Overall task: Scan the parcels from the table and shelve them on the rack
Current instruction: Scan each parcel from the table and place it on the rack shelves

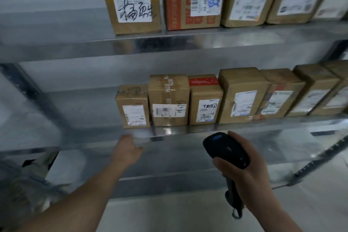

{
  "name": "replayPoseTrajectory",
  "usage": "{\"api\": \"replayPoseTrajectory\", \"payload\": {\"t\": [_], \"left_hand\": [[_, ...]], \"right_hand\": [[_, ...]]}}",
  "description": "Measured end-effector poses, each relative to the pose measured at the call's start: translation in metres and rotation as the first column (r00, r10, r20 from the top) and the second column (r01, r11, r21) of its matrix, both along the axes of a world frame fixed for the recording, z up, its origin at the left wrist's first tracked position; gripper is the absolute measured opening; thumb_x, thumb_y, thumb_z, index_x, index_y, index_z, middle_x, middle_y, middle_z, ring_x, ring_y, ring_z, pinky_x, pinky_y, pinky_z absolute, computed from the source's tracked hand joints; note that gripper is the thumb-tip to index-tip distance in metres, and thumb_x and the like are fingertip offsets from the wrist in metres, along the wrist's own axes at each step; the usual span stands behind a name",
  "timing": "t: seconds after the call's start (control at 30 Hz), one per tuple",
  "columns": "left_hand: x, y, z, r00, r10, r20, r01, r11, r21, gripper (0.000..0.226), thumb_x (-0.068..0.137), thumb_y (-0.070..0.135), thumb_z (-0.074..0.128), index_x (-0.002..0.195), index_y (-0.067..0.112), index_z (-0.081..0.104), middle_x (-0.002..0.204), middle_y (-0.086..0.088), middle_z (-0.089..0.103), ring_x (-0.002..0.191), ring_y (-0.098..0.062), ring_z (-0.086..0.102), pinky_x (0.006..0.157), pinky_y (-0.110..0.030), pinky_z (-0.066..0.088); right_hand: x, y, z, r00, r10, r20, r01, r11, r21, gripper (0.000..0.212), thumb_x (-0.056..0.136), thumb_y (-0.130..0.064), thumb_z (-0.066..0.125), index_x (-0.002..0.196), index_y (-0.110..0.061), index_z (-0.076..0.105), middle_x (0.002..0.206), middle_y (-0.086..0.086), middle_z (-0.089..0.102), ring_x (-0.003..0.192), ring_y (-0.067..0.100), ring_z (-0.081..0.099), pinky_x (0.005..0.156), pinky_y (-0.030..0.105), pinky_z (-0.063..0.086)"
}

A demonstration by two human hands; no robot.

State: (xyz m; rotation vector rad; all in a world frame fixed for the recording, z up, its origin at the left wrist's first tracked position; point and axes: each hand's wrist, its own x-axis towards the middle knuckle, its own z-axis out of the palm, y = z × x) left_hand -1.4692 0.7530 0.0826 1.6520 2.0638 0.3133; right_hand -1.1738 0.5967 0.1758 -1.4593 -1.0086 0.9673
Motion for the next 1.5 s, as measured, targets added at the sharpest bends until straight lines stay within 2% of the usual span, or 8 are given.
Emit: {"api": "replayPoseTrajectory", "payload": {"t": [0.1, 0.3, 0.43, 0.53, 0.67, 1.07, 1.23, 1.5], "left_hand": [[0.054, -0.025, 0.015, 0.987, -0.144, -0.078, 0.143, 0.99, -0.01, 0.064, 0.091, 0.037, 0.069, 0.145, 0.011, 0.047, 0.147, -0.011, 0.046, 0.128, -0.026, 0.053, 0.105, -0.031, 0.043], [0.192, -0.05, 0.049, 0.887, -0.415, -0.202, 0.438, 0.895, 0.085, 0.056, 0.091, 0.044, 0.06, 0.137, 0.014, 0.053, 0.141, -0.006, 0.05, 0.13, -0.026, 0.05, 0.101, -0.035, 0.046], [0.291, -0.07, 0.077, 0.774, -0.57, -0.277, 0.615, 0.78, 0.116, 0.055, 0.096, 0.045, 0.054, 0.142, 0.015, 0.047, 0.147, -0.006, 0.047, 0.133, -0.027, 0.047, 0.103, -0.036, 0.043], [0.362, -0.084, 0.094, 0.687, -0.665, -0.293, 0.72, 0.68, 0.143, 0.058, 0.097, 0.044, 0.053, 0.147, 0.017, 0.042, 0.15, -0.008, 0.046, 0.135, -0.029, 0.045, 0.106, -0.039, 0.041], [0.452, -0.1, 0.106, 0.559, -0.767, -0.314, 0.829, 0.522, 0.202, 0.052, 0.096, 0.044, 0.051, 0.14, 0.017, 0.049, 0.144, -0.008, 0.05, 0.128, -0.027, 0.049, 0.103, -0.04, 0.043], [0.742, -0.152, 0.109, 0.197, -0.932, -0.303, 0.954, 0.111, 0.279, 0.051, 0.098, 0.047, 0.049, 0.14, 0.017, 0.05, 0.141, -0.002, 0.053, 0.126, -0.023, 0.052, 0.1, -0.038, 0.047], [0.846, -0.176, 0.115, 0.038, -0.948, -0.316, 0.955, -0.058, 0.291, 0.053, 0.098, 0.046, 0.05, 0.141, 0.015, 0.051, 0.144, -0.003, 0.05, 0.131, -0.023, 0.048, 0.103, -0.037, 0.043], [0.969, -0.233, 0.116, -0.135, -0.94, -0.313, 0.919, -0.237, 0.315, 0.045, 0.097, 0.045, 0.051, 0.13, 0.015, 0.057, 0.133, -0.004, 0.055, 0.122, -0.022, 0.051, 0.093, -0.036, 0.044]], "right_hand": [[0.036, -0.028, 0.003, 0.999, -0.036, 0.023, 0.036, 0.999, 0.021, 0.074, 0.055, -0.035, 0.086, 0.124, -0.042, 0.063, 0.103, -0.021, 0.073, 0.092, 0.009, 0.072, 0.083, 0.048, 0.062], [0.119, -0.086, 0.015, 0.981, -0.188, 0.046, 0.185, 0.98, 0.07, 0.077, 0.055, -0.033, 0.085, 0.128, -0.035, 0.063, 0.102, -0.026, 0.072, 0.092, 0.004, 0.071, 0.083, 0.049, 0.062], [0.179, -0.121, 0.021, 0.943, -0.33, 0.043, 0.325, 0.941, 0.098, 0.075, 0.063, -0.025, 0.095, 0.13, -0.033, 0.062, 0.105, -0.015, 0.072, 0.096, 0.012, 0.07, 0.085, 0.054, 0.06], [0.222, -0.146, 0.026, 0.897, -0.44, 0.05, 0.43, 0.893, 0.137, 0.074, 0.06, -0.034, 0.088, 0.128, -0.034, 0.061, 0.11, -0.011, 0.07, 0.098, 0.023, 0.07, 0.085, 0.051, 0.06], [0.278, -0.179, 0.03, 0.81, -0.585, 0.038, 0.572, 0.803, 0.166, 0.072, 0.061, -0.033, 0.088, 0.129, -0.035, 0.063, 0.109, -0.013, 0.07, 0.097, 0.022, 0.07, 0.085, 0.054, 0.06], [0.455, -0.259, 0.041, 0.445, -0.896, 0.008, 0.879, 0.438, 0.185, 0.07, 0.053, -0.029, 0.084, 0.121, -0.036, 0.068, 0.099, -0.014, 0.072, 0.088, 0.024, 0.071, 0.077, 0.052, 0.063], [0.513, -0.277, 0.045, 0.312, -0.95, -0.019, 0.933, 0.303, 0.193, 0.069, 0.053, -0.026, 0.082, 0.12, -0.036, 0.067, 0.095, -0.02, 0.071, 0.078, 0.017, 0.071, 0.059, 0.034, 0.061], [0.584, -0.32, 0.047, 0.122, -0.992, -0.001, 0.975, 0.12, 0.189, 0.077, 0.053, -0.029, 0.083, 0.128, -0.035, 0.066, 0.101, -0.019, 0.07, 0.092, 0.02, 0.071, 0.07, 0.039, 0.062]]}}
